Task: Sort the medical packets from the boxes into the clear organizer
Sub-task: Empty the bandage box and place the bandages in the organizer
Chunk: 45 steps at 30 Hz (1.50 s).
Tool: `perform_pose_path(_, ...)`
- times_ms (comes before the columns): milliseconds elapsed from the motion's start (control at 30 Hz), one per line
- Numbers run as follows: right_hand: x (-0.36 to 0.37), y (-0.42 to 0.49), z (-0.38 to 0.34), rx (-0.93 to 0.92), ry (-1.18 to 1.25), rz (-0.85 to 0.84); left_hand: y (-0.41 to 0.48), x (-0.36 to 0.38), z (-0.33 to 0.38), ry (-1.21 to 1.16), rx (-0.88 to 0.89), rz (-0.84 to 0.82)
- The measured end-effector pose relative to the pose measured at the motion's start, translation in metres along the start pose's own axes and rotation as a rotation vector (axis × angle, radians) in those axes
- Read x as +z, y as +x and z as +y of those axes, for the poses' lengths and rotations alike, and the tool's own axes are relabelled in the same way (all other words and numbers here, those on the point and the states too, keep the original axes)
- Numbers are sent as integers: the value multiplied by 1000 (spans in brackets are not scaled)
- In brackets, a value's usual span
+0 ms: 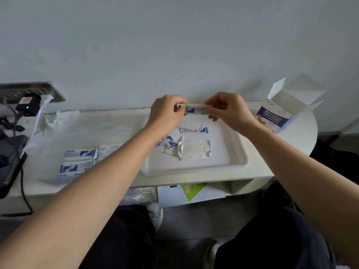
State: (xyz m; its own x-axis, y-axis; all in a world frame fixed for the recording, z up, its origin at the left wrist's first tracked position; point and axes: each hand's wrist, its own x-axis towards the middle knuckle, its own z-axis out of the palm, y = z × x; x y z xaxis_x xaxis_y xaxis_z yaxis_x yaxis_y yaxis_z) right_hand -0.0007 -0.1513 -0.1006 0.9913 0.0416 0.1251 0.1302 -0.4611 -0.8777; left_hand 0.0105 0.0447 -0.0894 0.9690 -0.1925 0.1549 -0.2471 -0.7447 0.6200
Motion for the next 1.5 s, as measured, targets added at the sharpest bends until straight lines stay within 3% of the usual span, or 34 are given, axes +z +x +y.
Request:
perform_pose_path(167, 49, 6, -39, -103, 49, 5, -14, -77, -29, 71, -28, -66)
perform_pose_path(300, 102, 7, -73, -140, 83, -45, -42, -120, -68, 69, -161, -72)
perform_pose_path(533, 178, 10, -114, -68, 158, -240, -79, -163, -128, 149, -349, -12)
perform_pose_path(700, 213, 9, -128, 97, 91, -449, -109, -191, -168, 340, -460, 142)
perform_pose_path(933, 264, -3, -136, 205, -82, -603, -129, -188, -183, 289, -573, 87)
perform_pose_path(1067, 283, -9, -133, 126, -274, -594, -133, -185, -191, 224, -581, 105)
perform_pose_path(1333, 302, -17, -128, -209, -691, -449, -135, -183, -197, 229, -572, 113)
perform_pose_path(1500, 288, -14, -135, -286, -595, -490, -128, -182, -188, 321, -520, 145)
